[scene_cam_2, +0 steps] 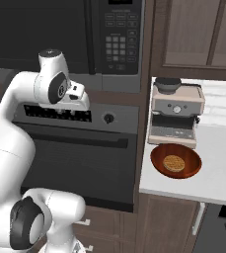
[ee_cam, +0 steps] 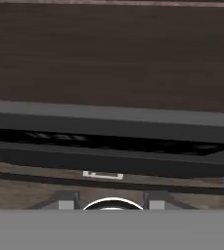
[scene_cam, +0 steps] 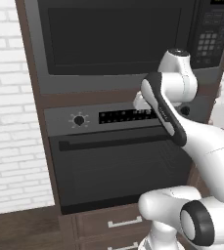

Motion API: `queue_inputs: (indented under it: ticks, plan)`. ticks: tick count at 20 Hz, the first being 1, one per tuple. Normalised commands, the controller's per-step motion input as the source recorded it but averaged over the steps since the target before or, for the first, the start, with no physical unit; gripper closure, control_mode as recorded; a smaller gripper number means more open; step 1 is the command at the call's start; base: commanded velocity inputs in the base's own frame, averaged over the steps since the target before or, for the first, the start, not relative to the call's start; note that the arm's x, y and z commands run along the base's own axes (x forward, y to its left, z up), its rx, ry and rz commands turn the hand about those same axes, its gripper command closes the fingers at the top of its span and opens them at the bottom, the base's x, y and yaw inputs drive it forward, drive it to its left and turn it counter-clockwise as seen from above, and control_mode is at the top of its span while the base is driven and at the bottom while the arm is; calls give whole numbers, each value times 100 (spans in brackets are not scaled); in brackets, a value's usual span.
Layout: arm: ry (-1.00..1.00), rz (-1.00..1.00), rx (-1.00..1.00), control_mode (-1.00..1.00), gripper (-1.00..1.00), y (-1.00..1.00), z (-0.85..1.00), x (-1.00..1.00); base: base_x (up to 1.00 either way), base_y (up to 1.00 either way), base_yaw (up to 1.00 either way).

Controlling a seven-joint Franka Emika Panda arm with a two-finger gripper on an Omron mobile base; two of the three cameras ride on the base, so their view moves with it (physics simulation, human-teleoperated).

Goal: Open the microwave, place the bowl with waffle inside the microwave, then close the microwave door and turn it on.

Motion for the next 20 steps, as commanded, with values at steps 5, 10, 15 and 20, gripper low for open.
queue_inputs:
  ticks: [5,10,15,20]
  plan:
    - [-6,0,0,-100,-100,0,0,-16,0,0,0]
    - [-31,-2,3,-100,-100,-20,33,-28,0,0,0]
    - [-37,-10,11,-100,-100,-29,79,-34,0,0,0]
    - [-34,-10,9,-100,-100,-32,90,-32,0,0,0]
